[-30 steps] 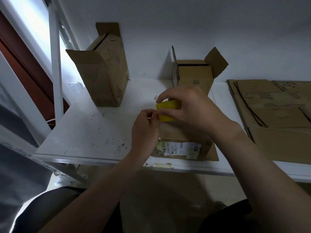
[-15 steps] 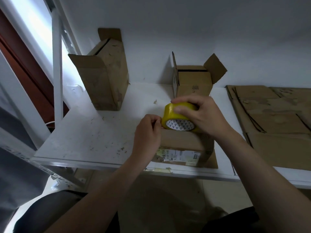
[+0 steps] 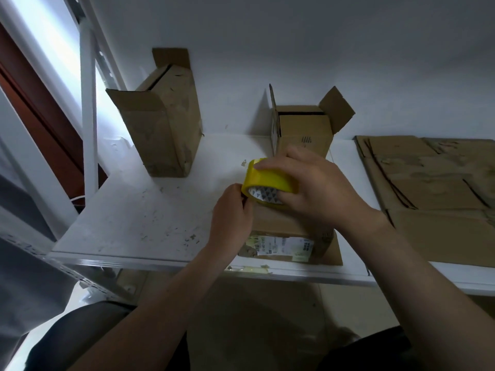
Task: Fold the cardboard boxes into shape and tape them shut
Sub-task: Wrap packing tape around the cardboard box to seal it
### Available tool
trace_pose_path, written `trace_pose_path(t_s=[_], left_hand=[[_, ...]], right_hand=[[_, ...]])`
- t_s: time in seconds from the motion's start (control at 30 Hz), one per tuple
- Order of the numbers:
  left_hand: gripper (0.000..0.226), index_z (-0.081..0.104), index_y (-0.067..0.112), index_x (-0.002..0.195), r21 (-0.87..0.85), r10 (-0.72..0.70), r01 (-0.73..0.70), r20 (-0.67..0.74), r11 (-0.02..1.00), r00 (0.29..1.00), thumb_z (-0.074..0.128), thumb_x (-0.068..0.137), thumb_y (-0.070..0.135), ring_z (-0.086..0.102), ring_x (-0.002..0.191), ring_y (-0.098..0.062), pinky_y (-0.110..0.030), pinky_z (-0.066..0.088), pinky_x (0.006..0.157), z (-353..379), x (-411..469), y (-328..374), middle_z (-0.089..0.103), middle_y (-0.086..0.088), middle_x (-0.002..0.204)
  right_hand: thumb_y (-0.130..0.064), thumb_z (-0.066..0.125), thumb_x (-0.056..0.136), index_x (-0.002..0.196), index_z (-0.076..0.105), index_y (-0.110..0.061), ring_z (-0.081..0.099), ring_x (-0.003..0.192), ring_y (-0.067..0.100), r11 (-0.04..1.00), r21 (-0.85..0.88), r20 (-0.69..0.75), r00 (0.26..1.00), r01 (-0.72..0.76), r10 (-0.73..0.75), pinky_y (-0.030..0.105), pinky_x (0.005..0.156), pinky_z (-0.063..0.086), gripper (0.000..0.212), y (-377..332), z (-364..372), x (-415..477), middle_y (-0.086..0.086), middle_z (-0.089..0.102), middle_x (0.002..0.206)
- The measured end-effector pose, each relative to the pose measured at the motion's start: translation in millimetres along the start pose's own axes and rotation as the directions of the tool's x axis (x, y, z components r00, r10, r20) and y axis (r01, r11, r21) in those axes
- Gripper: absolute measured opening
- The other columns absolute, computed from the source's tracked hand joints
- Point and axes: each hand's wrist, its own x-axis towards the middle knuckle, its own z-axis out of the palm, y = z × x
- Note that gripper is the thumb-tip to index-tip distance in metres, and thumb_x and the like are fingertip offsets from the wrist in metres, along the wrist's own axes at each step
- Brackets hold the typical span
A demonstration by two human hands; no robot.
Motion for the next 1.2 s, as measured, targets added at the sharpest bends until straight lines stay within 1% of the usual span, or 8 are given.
trace_pose_path(t_s=[0.13, 0.3, 0.47, 0.57, 0.67, 0.77, 1.03, 1.2], left_hand=[[0.032, 0.040, 0.024, 0.072, 0.015, 0.076, -0.077, 0.050, 0.997, 0.996, 0.057, 0.097, 0.011, 0.045, 0.070, -0.010, -0.023, 0.031, 0.059, 3.8, 1.2, 3.3, 0.040, 0.006, 0.084], [0.016, 0.054, 0.024, 0.088, 0.033, 0.020, -0.023, 0.109, 0.999, 0.994, 0.060, 0.097, 0.013, 0.039, 0.109, -0.018, -0.023, 0.030, 0.087, 4.1, 6.0, 1.2, 0.043, 0.004, 0.106], [0.020, 0.067, 0.026, 0.088, 0.112, -0.093, 0.072, 0.200, 0.991, 0.975, 0.051, 0.101, 0.023, 0.046, 0.119, -0.029, -0.047, 0.043, 0.099, -7.7, 11.6, 13.6, 0.055, 0.002, 0.105], [0.026, 0.076, 0.023, 0.112, 0.007, -0.200, 0.208, 0.299, 0.978, 0.933, 0.052, 0.102, 0.029, 0.057, 0.119, -0.027, -0.050, 0.045, 0.104, -24.8, 16.2, 20.0, 0.071, -0.001, 0.113], [0.025, 0.077, 0.018, 0.111, -0.057, -0.175, 0.204, 0.323, 0.977, 0.930, 0.056, 0.102, 0.027, 0.065, 0.105, -0.018, -0.034, 0.048, 0.092, -35.1, 14.6, 22.1, 0.074, 0.003, 0.106], [0.027, 0.074, 0.028, 0.079, -0.112, -0.127, 0.166, 0.293, 0.980, 0.948, 0.059, 0.099, 0.022, 0.065, 0.085, -0.001, -0.029, 0.048, 0.077, -38.0, 11.9, 23.8, 0.072, 0.018, 0.073], [0.023, 0.073, 0.022, 0.075, -0.277, -0.204, 0.329, 0.399, 0.903, 0.894, 0.062, 0.094, 0.017, 0.061, 0.060, 0.002, -0.009, 0.041, 0.045, -43.4, 17.2, 21.9, 0.069, 0.017, 0.064], [0.026, 0.079, 0.023, 0.064, -0.222, -0.244, 0.356, 0.411, 0.908, 0.878, 0.069, 0.087, 0.017, 0.061, 0.058, 0.010, -0.023, 0.043, 0.062, -42.1, 12.5, 18.3, 0.073, 0.012, 0.069]], right_hand=[[-0.023, 0.075, 0.081, 0.133, 0.061, -0.036, 0.058, 0.106, 0.014, 0.982, 0.131, -0.002, 0.990, -0.137, 0.139, 0.028, 0.077, 0.044, 0.055, 10.6, -3.5, -9.8, -0.007, 0.062, 0.118], [-0.010, 0.079, 0.081, 0.132, 0.061, -0.037, 0.050, 0.103, -0.010, 0.931, 0.266, -0.004, 0.966, -0.249, 0.260, 0.003, 0.077, 0.036, 0.061, 29.2, -2.1, -33.7, -0.015, 0.059, 0.122], [-0.003, 0.074, 0.084, 0.139, 0.057, -0.038, 0.054, 0.110, 0.010, 0.924, 0.297, -0.015, 0.966, -0.243, 0.259, 0.013, 0.079, 0.048, 0.068, 32.8, 7.1, -46.3, -0.005, 0.057, 0.122], [0.003, 0.069, 0.087, 0.140, 0.056, -0.036, 0.054, 0.116, 0.012, 0.915, 0.337, -0.033, 0.968, -0.224, 0.249, 0.016, 0.082, 0.049, 0.068, 37.9, 10.9, -52.8, -0.004, 0.056, 0.126], [0.002, 0.067, 0.089, 0.141, 0.056, -0.036, 0.054, 0.117, 0.011, 0.908, 0.368, -0.050, 0.971, -0.200, 0.235, 0.017, 0.079, 0.050, 0.065, 40.1, 15.3, -54.9, -0.006, 0.055, 0.126], [-0.001, 0.065, 0.090, 0.143, 0.053, -0.038, 0.053, 0.115, 0.012, 0.918, 0.348, -0.062, 0.972, -0.191, 0.225, 0.013, 0.077, 0.047, 0.065, 39.5, 19.2, -55.3, -0.008, 0.053, 0.125], [0.003, 0.065, 0.090, 0.143, 0.053, -0.035, 0.053, 0.115, 0.014, 0.931, 0.311, -0.083, 0.970, -0.193, 0.229, 0.010, 0.077, 0.044, 0.067, 38.7, 24.2, -54.4, -0.003, 0.054, 0.128], [0.009, 0.063, 0.087, 0.142, 0.054, -0.032, 0.050, 0.118, 0.009, 0.930, 0.309, -0.129, 0.960, -0.201, 0.250, 0.007, 0.088, 0.040, 0.070, 33.7, 31.5, -57.1, -0.001, 0.053, 0.130]])
